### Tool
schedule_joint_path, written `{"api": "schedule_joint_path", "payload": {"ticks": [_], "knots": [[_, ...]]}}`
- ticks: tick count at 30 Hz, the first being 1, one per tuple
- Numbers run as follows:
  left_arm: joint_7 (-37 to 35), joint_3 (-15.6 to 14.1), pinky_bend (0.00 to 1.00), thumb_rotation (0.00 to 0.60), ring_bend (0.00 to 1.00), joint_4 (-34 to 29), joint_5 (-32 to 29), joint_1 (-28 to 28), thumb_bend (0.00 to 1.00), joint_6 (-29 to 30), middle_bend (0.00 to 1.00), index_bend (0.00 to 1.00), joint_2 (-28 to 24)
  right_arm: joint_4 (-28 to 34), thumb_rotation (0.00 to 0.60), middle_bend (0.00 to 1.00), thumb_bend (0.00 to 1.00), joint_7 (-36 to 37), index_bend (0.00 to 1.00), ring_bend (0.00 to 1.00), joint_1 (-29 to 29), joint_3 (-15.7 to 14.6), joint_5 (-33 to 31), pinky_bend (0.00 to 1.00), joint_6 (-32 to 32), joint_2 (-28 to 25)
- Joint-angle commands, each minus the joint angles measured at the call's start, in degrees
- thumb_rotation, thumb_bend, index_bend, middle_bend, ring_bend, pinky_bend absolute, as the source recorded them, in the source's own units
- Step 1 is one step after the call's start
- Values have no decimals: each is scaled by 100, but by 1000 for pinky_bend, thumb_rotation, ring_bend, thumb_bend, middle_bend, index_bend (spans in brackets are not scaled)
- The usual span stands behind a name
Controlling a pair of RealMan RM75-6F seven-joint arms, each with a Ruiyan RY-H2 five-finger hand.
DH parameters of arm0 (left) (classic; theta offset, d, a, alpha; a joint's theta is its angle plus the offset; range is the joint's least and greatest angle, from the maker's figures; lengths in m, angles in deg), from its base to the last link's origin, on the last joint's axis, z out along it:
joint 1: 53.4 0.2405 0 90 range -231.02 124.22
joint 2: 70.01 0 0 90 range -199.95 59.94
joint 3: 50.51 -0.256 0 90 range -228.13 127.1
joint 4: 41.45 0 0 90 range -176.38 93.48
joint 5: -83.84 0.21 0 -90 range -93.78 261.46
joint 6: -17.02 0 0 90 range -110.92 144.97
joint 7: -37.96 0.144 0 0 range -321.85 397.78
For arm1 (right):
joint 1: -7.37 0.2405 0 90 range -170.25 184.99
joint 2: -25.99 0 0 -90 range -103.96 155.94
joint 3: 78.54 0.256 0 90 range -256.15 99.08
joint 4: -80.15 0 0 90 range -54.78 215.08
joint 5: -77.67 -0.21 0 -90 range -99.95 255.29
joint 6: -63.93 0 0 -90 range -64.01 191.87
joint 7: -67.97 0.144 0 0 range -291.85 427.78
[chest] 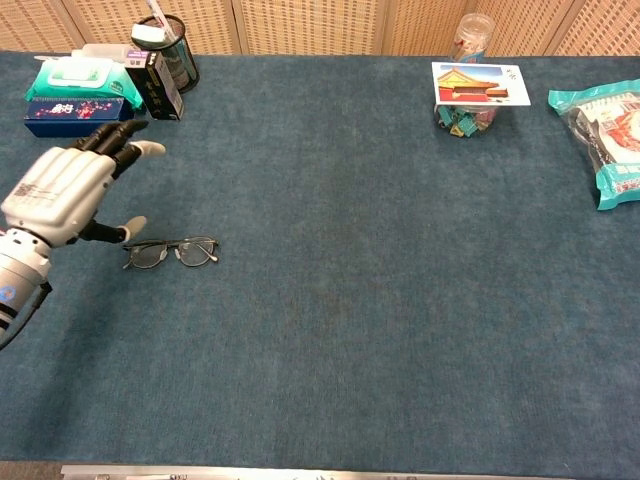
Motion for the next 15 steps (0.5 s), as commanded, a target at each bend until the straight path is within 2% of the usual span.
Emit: {"api": "schedule_joint_path", "payload": {"ticks": [1, 7, 11, 15], "knots": [[-53, -59, 179, 600, 37, -883, 236, 263, 272, 441, 52, 160, -864, -27, 600, 226, 47, -42, 155, 159, 31, -28, 107, 269, -7, 56], [-665, -235, 179, 600, 37, -1548, 568, 489, 272, 681, 55, 160, -2012, -93, 600, 243, 47, -358, 162, 159, 73, -118, 227, 269, 25, 238], [-1160, -298, 179, 600, 45, -1516, 756, 712, 272, 1021, 98, 160, -2383, -79, 600, 243, 47, -475, 163, 159, 88, -199, 358, 269, 36, 322], [-1481, -341, 179, 600, 60, -1395, 513, 941, 272, 1112, 153, 163, -2694, -59, 600, 243, 47, -523, 171, 159, 47, -297, 518, 269, -23, 355]]}}
